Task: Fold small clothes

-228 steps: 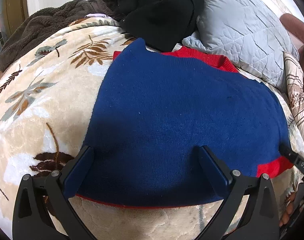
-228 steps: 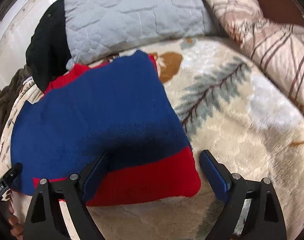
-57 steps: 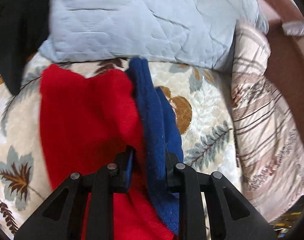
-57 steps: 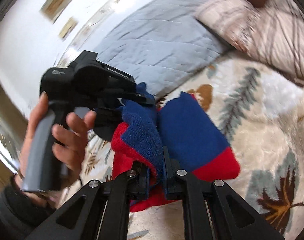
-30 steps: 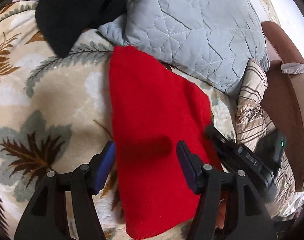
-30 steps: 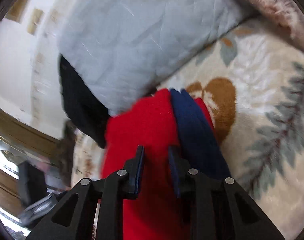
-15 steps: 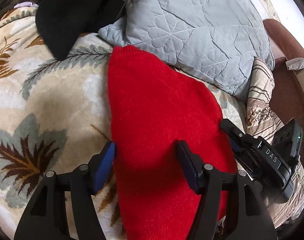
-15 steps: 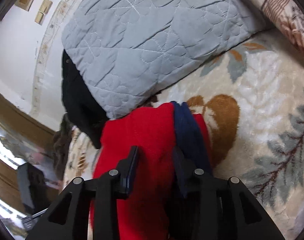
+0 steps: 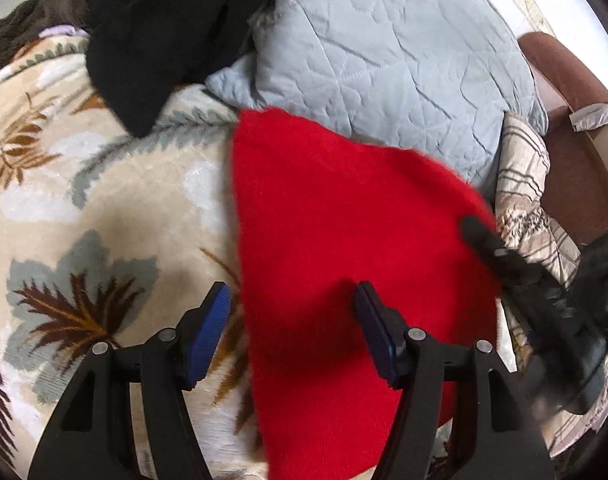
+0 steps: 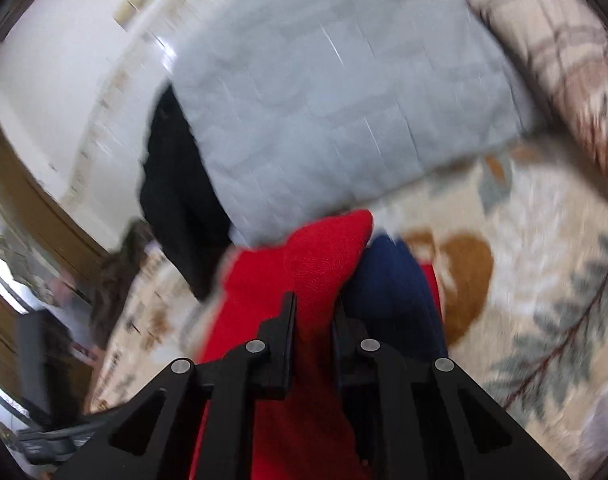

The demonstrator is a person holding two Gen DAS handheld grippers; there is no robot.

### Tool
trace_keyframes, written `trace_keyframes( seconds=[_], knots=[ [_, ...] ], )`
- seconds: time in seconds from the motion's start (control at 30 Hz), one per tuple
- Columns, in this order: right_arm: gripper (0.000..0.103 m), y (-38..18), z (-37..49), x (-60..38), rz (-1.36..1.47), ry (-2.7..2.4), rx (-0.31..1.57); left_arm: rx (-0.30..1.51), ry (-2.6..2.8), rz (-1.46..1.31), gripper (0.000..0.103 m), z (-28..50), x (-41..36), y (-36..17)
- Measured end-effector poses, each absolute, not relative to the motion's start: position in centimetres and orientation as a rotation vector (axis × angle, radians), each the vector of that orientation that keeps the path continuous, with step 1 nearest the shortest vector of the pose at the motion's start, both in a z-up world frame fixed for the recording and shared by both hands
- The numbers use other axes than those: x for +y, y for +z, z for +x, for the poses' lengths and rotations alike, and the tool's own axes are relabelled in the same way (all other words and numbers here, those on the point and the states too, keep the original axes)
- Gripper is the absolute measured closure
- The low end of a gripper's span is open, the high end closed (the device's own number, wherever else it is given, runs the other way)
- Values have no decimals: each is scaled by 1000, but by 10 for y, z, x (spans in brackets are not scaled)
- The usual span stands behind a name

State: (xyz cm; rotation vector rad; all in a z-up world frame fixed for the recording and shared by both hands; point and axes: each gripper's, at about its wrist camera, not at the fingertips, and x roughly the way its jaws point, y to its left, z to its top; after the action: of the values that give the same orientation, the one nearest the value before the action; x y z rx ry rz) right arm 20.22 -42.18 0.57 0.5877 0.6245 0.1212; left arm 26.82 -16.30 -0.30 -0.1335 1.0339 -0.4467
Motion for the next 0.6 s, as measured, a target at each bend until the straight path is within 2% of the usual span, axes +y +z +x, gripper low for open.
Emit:
trace_keyframes(
  seconds=[0.07, 0.1, 0.2, 0.23, 0.3, 0.37, 0.47, 0.5, 0.53, 0.6],
  knots=[
    [89, 12, 199, -423, 562, 99, 584, 1040, -420, -153, 35, 275, -159, -9],
    [89, 7, 201, -424, 546, 74, 595, 1061, -409, -155, 29, 279, -159, -17],
    [89, -39, 226, -429, 527, -13, 802, 1102, -402, -115, 22, 287, -166, -34],
    [88, -46, 224, -437, 580, -1, 796, 1098, -401, -110, 21, 286, -166, -33],
    [77, -36, 211, -451, 685, 32, 756, 1088, -415, -103, 21, 280, -159, -24],
    [76, -29, 194, -458, 725, 63, 738, 1086, -451, -131, 22, 266, -148, -18],
    [62, -28, 162, -460, 725, 130, 734, 1097, -497, -185, 22, 239, -136, -22],
    [62, -34, 151, -459, 723, 144, 748, 1106, -499, -197, 22, 233, -135, -26],
    [62, -39, 147, -456, 717, 151, 766, 1123, -497, -207, 22, 229, -136, -34],
    [91, -41, 140, -442, 630, 156, 797, 1169, -504, -226, 22, 223, -138, -48]
  ],
)
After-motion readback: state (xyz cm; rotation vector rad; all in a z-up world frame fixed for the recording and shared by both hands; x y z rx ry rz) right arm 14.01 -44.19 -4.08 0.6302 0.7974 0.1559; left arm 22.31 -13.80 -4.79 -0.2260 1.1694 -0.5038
